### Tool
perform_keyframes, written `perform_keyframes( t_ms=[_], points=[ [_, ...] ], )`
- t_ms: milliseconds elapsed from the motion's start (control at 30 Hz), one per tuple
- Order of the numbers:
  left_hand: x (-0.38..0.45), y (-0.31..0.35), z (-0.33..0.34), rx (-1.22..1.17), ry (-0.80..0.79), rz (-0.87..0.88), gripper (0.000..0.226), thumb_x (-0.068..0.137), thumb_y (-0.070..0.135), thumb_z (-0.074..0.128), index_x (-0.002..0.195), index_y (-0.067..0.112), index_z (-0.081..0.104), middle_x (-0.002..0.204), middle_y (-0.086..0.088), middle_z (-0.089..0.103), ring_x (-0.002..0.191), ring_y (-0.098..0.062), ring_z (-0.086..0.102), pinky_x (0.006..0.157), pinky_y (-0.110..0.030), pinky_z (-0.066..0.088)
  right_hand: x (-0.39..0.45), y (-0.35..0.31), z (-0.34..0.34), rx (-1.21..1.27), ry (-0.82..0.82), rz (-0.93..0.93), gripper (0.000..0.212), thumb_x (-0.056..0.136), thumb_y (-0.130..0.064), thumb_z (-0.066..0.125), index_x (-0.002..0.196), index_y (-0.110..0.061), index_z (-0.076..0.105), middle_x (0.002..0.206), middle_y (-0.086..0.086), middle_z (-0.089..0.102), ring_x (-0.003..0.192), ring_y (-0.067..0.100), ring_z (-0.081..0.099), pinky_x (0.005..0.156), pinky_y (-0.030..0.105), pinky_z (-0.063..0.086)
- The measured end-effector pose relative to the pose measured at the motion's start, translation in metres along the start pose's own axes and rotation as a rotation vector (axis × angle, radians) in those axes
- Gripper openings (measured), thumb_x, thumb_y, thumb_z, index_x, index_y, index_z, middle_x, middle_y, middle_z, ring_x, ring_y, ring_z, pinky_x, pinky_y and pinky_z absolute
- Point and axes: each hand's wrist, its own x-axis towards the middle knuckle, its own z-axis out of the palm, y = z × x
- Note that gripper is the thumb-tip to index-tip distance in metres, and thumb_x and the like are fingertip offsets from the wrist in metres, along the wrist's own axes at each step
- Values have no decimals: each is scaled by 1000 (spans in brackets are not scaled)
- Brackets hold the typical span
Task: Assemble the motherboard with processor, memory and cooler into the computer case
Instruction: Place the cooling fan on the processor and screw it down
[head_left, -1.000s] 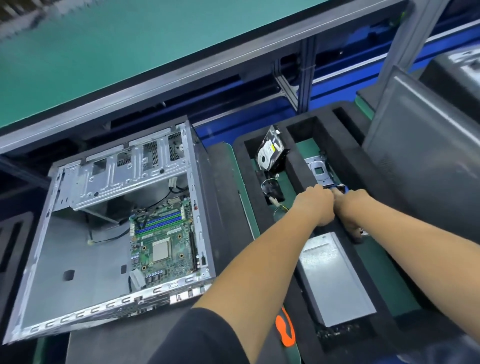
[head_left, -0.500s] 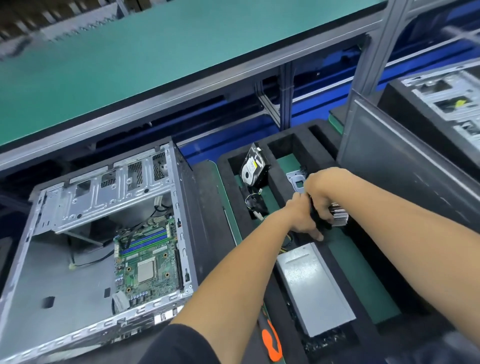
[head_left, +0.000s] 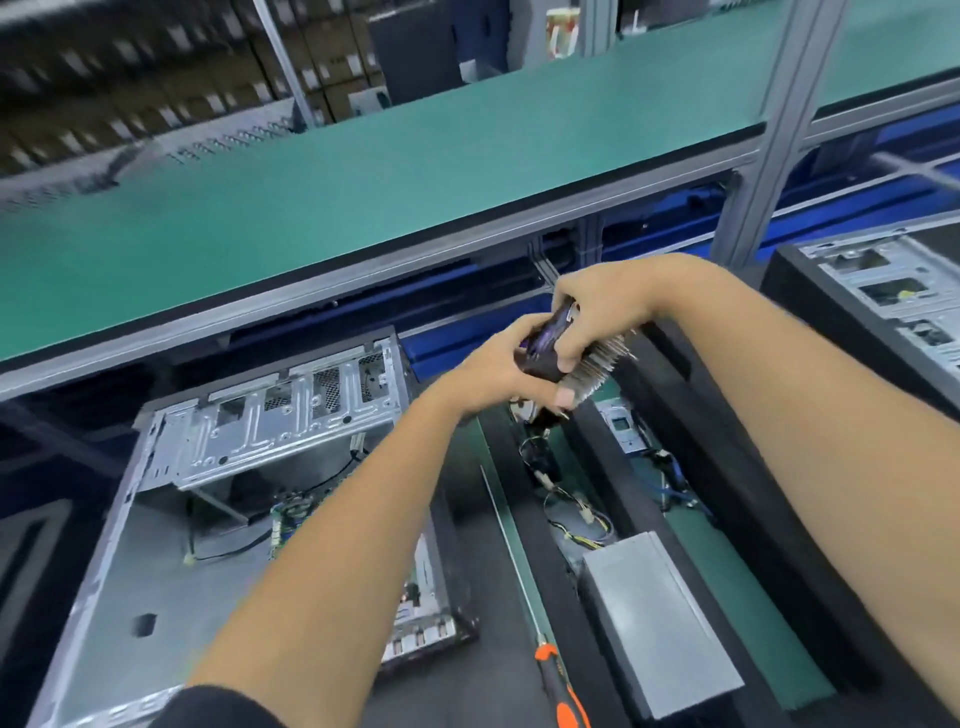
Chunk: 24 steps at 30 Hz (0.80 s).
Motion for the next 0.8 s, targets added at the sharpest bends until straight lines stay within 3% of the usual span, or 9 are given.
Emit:
perform_keyframes(
  t_ms=[167, 300, 433, 533, 700, 800],
  points=[
    [-61, -9, -58, -97, 129, -2, 80, 50, 36, 84, 121, 48, 49, 130, 5, 55, 118, -16, 55, 98, -38, 47, 14, -61, 5, 228, 88, -155, 58, 67, -41, 80, 115, -23, 53, 105, -5, 59, 93, 13, 58, 75, 33, 48],
    [-123, -32, -101, -141, 237, -6, 83, 49, 26, 86, 124, 40, 53, 131, 5, 57, 119, -16, 56, 100, -37, 46, 35, -120, 31, 316, 56, -310, 69, 68, -39, 83, 124, -24, 44, 117, -5, 54, 102, 13, 55, 85, 33, 48],
    [-183, -60, -135, -61, 321, -60, 88, 47, 30, 88, 126, 35, 49, 127, 10, 56, 116, -8, 56, 102, -36, 44, 55, -177, 67, 427, -27, -443, 73, 69, -29, 86, 126, -25, 40, 121, -2, 53, 106, 14, 56, 89, 33, 48],
    [-218, -85, -151, 2, 383, -91, 91, 46, 33, 88, 127, 34, 47, 126, 15, 55, 116, -3, 54, 103, -32, 42, 69, -211, 95, 466, -73, -510, 75, 72, -25, 85, 129, -25, 37, 125, -5, 48, 110, 10, 53, 86, 20, 45],
    [-248, -127, -165, 24, 445, -67, 95, 47, 36, 90, 130, 37, 43, 129, 20, 49, 115, 9, 49, 91, -11, 38, 86, -242, 132, 537, -84, -524, 76, 72, -22, 86, 131, -28, 38, 123, -10, 50, 109, 5, 55, 86, 19, 48],
    [-258, -152, -170, -88, 444, -83, 97, 46, 45, 91, 128, 50, 40, 135, 23, 43, 117, 18, 42, 88, -2, 35, 95, -248, 152, 644, -96, -464, 70, 71, -17, 85, 128, -26, 45, 123, -7, 52, 108, 10, 59, 84, 18, 51]
  ],
)
